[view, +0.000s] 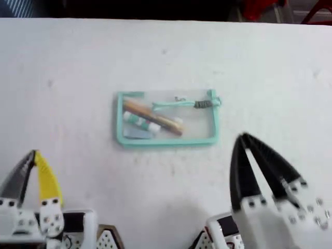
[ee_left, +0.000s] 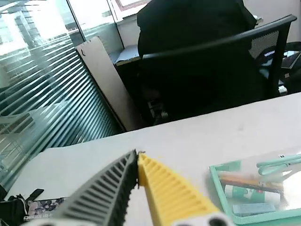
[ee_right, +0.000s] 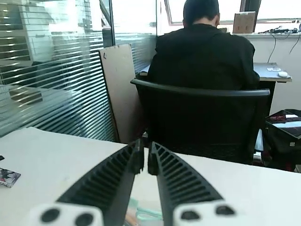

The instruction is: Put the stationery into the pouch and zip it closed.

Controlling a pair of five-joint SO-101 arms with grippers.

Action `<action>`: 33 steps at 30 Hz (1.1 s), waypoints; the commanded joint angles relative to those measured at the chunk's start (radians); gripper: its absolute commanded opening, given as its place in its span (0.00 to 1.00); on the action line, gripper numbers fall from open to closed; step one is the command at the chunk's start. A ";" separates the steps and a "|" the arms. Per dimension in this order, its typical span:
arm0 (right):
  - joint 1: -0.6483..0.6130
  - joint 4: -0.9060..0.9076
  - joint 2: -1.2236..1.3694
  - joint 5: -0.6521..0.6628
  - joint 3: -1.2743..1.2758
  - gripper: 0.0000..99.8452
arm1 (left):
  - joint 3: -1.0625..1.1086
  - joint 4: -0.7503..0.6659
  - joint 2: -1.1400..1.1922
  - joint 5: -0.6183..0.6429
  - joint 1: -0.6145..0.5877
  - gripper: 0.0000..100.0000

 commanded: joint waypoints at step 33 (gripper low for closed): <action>0.177 -0.409 -0.397 0.110 0.891 0.02 | 0.931 -0.482 -0.174 -0.014 0.002 0.03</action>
